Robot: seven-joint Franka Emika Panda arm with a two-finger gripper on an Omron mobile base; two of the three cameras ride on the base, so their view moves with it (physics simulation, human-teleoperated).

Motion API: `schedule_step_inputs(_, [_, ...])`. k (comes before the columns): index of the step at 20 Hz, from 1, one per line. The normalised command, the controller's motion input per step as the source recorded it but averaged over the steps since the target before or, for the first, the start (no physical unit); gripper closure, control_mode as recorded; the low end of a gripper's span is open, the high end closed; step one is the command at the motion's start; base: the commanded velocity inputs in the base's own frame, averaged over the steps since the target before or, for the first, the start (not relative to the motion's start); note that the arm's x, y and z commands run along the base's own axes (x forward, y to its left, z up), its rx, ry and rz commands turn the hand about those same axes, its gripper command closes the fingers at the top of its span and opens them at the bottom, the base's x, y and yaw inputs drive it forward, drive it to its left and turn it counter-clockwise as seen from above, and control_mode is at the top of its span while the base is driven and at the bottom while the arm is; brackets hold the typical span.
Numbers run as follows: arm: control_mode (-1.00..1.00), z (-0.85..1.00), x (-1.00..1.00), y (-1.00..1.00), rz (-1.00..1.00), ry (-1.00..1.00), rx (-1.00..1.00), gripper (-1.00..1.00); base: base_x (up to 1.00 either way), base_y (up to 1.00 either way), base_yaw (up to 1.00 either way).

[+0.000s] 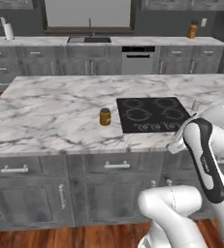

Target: Collect the turmeric, mayonnaise, and shaker from the cabinet and place them next to the stove.

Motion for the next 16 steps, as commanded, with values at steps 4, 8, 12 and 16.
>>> schedule_step_inputs(4, [1.0, 0.0, 0.0, 0.0, 0.0, 0.0, 0.0, -1.0, -0.78, 1.0, 0.03])
schedule_step_inputs(8, [1.0, 0.0, 0.0, 0.0, 0.0, 0.0, 0.0, -1.0, -0.61, 1.0, 0.0])
schedule_step_inputs(12, [1.0, 0.0, 0.0, 0.0, 0.0, 0.0, 0.0, -1.0, -0.29, 1.0, 0.0])
schedule_step_inputs(16, [1.0, 0.0, 0.0, 0.0, 0.0, 0.0, 0.0, -1.0, -0.02, 1.0, 0.0])
